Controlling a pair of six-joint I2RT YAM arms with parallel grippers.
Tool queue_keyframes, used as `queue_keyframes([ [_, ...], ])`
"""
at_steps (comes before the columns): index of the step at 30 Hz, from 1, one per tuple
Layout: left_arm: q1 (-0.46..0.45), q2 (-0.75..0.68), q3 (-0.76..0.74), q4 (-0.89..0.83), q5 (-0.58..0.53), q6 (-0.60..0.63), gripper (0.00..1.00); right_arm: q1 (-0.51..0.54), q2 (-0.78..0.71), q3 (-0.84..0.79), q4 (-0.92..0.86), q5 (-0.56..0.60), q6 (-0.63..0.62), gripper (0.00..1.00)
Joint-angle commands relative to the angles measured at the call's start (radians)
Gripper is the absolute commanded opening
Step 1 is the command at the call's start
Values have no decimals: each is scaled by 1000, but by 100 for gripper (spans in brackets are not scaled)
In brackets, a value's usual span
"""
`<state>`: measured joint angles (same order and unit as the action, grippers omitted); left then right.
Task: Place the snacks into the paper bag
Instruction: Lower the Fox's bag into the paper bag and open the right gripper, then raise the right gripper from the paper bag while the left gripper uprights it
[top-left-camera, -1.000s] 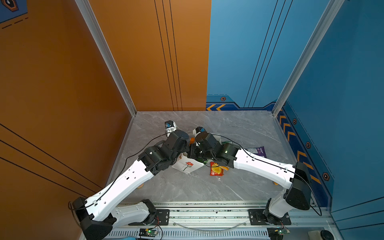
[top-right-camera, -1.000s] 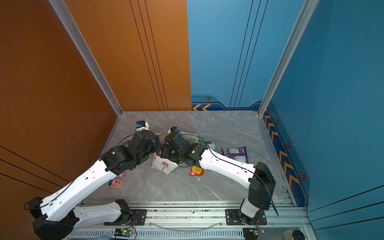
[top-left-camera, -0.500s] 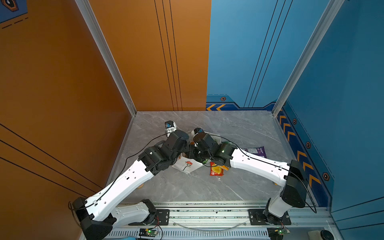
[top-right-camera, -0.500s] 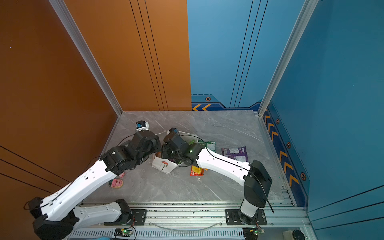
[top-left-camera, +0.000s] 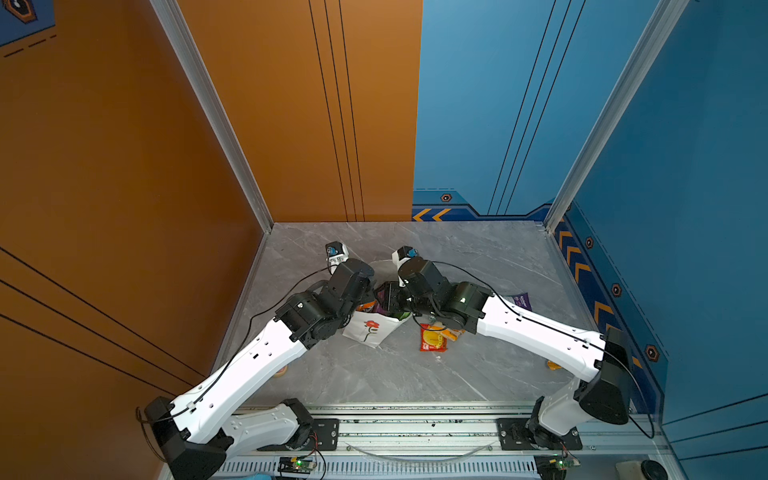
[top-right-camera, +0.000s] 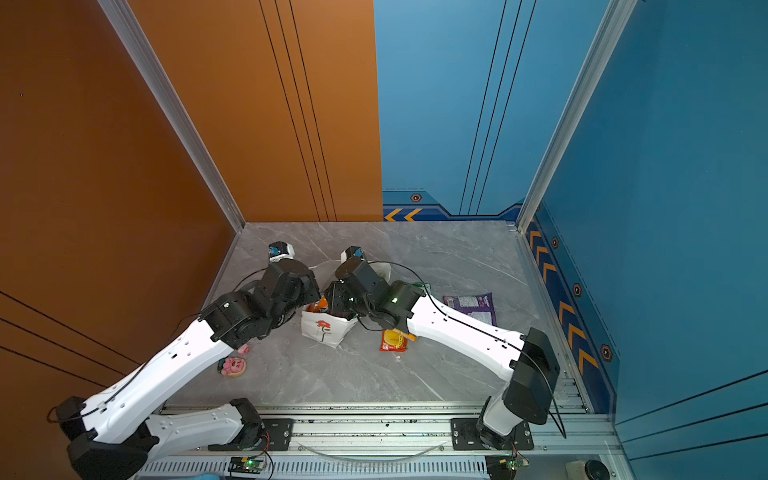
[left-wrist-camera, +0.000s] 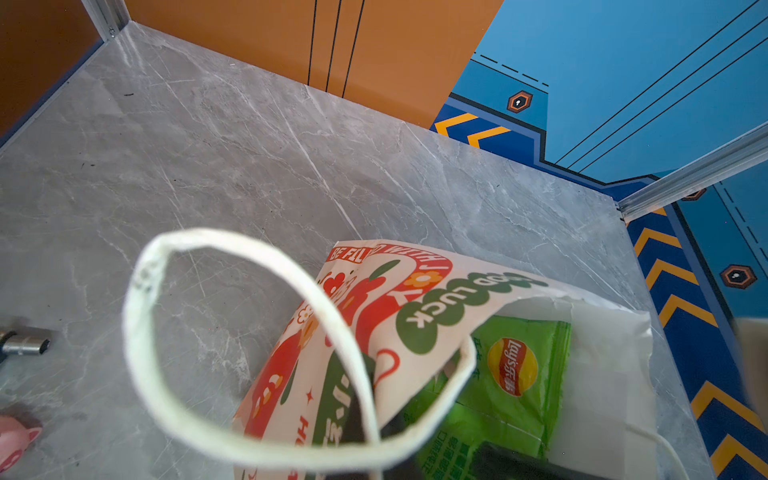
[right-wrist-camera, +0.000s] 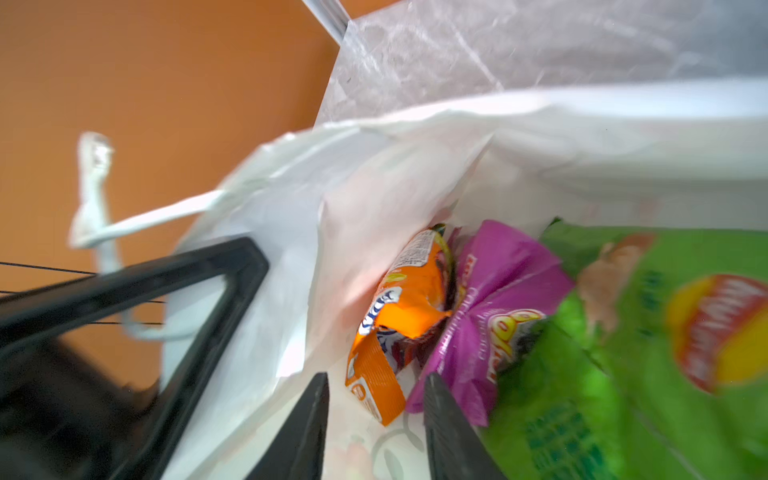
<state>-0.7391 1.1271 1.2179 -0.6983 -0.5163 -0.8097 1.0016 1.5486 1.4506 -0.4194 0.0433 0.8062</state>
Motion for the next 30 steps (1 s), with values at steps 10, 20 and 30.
queue_keyframes([
  [10,35,-24,-3,28,30,-3,0,10,-213,11,-223,320,-136,54],
  [20,43,-15,1,29,39,-6,0,-39,-210,-91,-262,369,-78,72],
  [30,54,-24,-4,20,51,13,0,-42,-95,-70,-243,280,-70,71],
])
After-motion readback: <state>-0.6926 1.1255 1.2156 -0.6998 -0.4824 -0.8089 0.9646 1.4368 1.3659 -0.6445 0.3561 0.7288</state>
